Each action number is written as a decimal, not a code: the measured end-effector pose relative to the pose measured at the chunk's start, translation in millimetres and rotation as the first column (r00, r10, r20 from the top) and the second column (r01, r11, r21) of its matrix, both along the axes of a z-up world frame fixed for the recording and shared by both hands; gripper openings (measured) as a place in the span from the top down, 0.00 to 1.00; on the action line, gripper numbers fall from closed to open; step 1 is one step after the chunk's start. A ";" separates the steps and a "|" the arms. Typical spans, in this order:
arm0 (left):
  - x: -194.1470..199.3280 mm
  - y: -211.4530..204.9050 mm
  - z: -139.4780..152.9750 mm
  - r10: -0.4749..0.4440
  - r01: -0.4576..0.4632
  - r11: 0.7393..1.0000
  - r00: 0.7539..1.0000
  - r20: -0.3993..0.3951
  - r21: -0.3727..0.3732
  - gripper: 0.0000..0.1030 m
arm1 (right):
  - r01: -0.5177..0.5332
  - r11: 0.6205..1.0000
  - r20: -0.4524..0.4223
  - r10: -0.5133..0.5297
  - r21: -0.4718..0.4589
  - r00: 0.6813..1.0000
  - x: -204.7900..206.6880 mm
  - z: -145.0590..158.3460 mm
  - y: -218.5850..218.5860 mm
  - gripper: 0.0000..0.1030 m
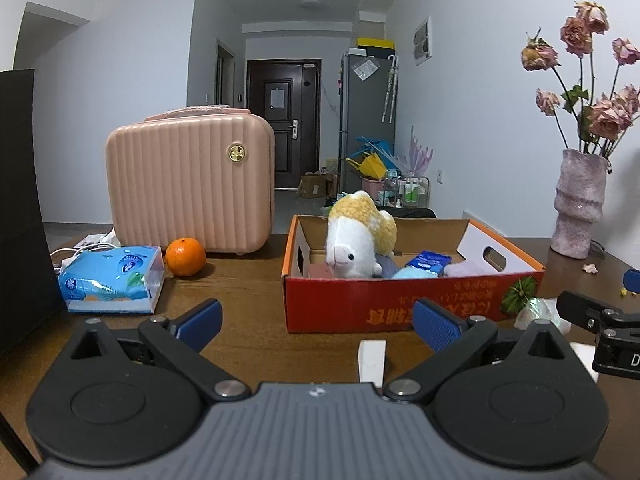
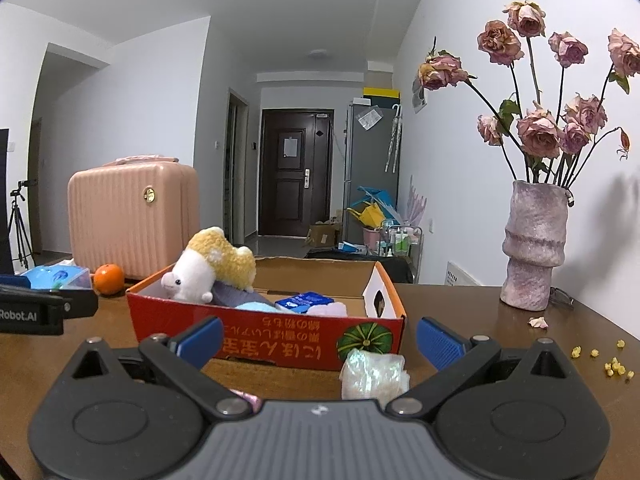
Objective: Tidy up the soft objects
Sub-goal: 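Move both tools back from the box toward the items on the table, then lower the right tool onto the purple satin scrunchie and close it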
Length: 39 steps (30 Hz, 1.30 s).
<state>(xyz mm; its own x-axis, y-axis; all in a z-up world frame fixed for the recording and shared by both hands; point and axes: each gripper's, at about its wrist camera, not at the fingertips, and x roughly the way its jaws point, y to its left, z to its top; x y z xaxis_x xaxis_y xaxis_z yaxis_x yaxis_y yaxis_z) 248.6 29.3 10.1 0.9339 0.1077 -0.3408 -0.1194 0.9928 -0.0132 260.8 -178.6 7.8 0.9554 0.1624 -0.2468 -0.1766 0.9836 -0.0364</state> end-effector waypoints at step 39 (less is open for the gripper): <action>-38.8 18.7 -16.4 -0.027 0.025 0.999 0.996 -0.083 -0.030 0.00 | -0.108 0.990 -0.124 0.097 -0.089 0.988 -27.0 -29.2 24.5 0.06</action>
